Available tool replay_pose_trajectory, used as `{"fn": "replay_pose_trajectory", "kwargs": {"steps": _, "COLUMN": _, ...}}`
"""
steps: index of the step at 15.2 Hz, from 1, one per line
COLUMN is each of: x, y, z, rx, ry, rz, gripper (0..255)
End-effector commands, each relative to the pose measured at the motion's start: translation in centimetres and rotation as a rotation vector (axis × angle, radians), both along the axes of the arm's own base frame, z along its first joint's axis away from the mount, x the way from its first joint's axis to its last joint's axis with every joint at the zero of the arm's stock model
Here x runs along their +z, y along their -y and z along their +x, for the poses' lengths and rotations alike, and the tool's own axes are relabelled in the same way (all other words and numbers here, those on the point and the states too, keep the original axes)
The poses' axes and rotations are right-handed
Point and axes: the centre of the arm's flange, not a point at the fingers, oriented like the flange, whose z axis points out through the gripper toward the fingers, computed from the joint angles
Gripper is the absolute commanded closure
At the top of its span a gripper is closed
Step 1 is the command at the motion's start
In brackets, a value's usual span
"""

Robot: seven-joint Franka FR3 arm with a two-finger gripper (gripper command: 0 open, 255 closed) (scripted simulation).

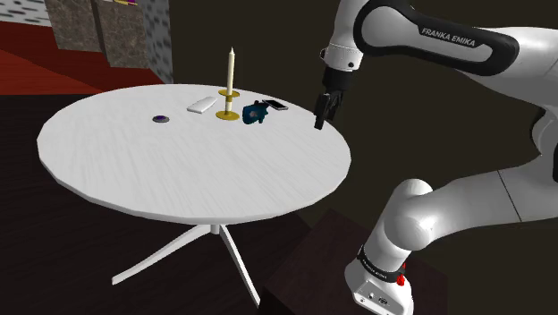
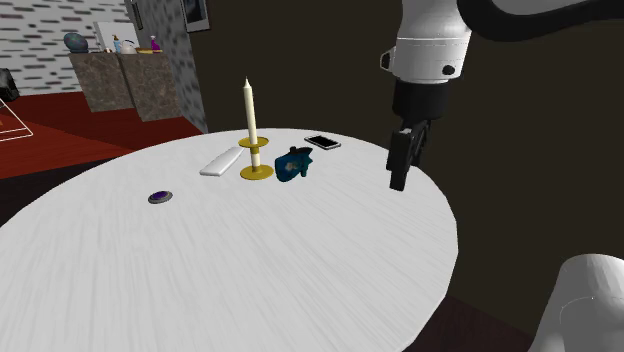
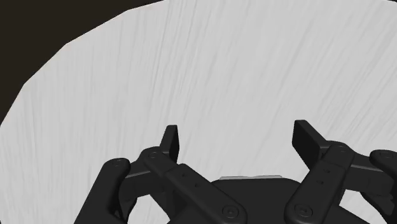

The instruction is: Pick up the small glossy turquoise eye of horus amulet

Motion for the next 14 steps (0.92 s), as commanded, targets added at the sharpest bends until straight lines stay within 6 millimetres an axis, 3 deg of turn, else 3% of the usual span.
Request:
{"fn": "replay_pose_trajectory", "kwargs": {"steps": 1, "x": 0.0, "y": 0.0, "z": 0.0, "rx": 0.0, "ry": 0.0, "rz": 0.0, "gripper": 0}}
{"fn": "replay_pose_trajectory", "kwargs": {"steps": 8, "x": -0.5, "y": 6.1, "z": 7.3, "rx": 0.314, "ry": -0.016, "rz": 0.029, "gripper": 0}}
{"fn": "replay_pose_trajectory", "kwargs": {"steps": 14, "x": -1.2, "y": 9.4, "z": 14.7, "rx": 0.583, "ry": -0.03, "rz": 0.055, "gripper": 0}}
